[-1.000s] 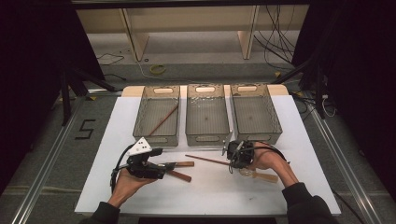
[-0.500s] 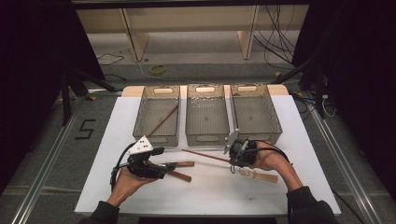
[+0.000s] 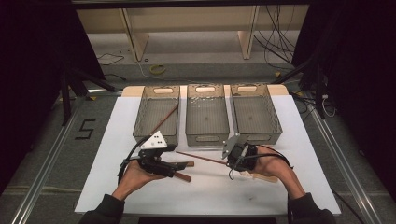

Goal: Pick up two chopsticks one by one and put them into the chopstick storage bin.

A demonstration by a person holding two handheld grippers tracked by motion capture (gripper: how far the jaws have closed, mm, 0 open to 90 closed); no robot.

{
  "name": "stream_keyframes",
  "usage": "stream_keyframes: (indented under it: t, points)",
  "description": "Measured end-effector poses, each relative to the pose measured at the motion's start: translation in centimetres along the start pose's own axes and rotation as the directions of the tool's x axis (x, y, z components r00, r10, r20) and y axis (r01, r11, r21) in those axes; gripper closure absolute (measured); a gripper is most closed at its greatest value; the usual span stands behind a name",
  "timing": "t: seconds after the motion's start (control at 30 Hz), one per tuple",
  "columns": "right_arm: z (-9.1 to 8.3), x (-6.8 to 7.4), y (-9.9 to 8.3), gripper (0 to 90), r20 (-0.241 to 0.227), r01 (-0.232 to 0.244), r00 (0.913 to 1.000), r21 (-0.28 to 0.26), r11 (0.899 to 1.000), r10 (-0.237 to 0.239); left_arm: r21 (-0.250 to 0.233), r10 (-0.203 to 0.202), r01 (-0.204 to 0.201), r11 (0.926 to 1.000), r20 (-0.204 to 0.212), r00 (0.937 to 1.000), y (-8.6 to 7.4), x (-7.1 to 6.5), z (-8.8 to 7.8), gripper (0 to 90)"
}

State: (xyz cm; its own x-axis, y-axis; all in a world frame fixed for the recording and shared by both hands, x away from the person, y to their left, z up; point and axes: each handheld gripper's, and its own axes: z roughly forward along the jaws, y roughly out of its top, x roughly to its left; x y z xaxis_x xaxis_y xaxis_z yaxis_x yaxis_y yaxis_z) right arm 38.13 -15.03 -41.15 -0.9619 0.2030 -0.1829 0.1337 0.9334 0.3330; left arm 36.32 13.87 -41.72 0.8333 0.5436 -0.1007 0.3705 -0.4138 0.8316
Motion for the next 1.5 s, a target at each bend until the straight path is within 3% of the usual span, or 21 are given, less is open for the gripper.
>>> stream_keyframes:
  t: [0.37, 0.5, 0.7, 0.87, 1.17, 1.2, 1.27, 1.3, 1.5]
  points:
    - [-0.5, 1.1, 0.7, 84.6, 0.009, 0.034, 0.9994, 0.004, 0.999, -0.034, 0.054, 0.064, -0.064, 0.9965, 0.005, 0.9979, 1.5, -0.5, 0.3, 20.9]
    - [-0.7, 1.6, 1.1, 84.6, 0.008, 0.053, 0.9986, -0.001, 0.999, -0.053, 0.095, 0.089, -0.093, 0.9911, 0.044, 0.995, 2.0, -0.9, 0.5, 22.6]
    - [-0.7, 2.2, 1.7, 84.6, 0.015, 0.085, 0.9963, 0.002, 0.996, -0.085, 0.197, 0.15, -0.16, 0.9672, 0.069, 0.9863, 2.3, -1.6, 1.8, 25.7]
    - [-0.8, 2.5, 1.9, 84.6, 0.013, 0.101, 0.9948, 0.001, 0.995, -0.101, 0.268, 0.195, -0.209, 0.9405, 0.08, 0.9776, 2.4, -2.2, 2.6, 30.0]
    - [-0.8, 3.2, 2.4, 84.6, 0.021, 0.126, 0.9918, 0.013, 0.992, -0.126, 0.338, 0.239, -0.263, 0.9036, 0.112, 0.9645, 2.3, -2.6, 3.1, 41.7]
    - [-0.8, 3.2, 2.4, 84.6, 0.023, 0.127, 0.9915, 0.016, 0.992, -0.128, 0.338, 0.232, -0.256, 0.9056, 0.112, 0.9663, 2.2, -2.7, 3.2, 43.0]
    - [-0.8, 3.3, 2.4, 84.6, 0.024, 0.132, 0.9909, 0.019, 0.991, -0.133, 0.353, 0.247, -0.275, 0.8942, 0.121, 0.9613, 2.2, -2.8, 3.3, 46.7]
    - [-0.8, 3.3, 2.5, 84.6, 0.024, 0.135, 0.9905, 0.022, 0.991, -0.135, 0.351, 0.243, -0.272, 0.896, 0.124, 0.9621, 2.1, -2.9, 3.3, 48.0]
    - [-0.7, 3.6, 2.6, 84.6, 0.022, 0.145, 0.989, 0.026, 0.989, -0.146, 0.379, 0.254, -0.288, 0.8794, 0.139, 0.9572, 2.0, -3.0, 3.7, 57.3]
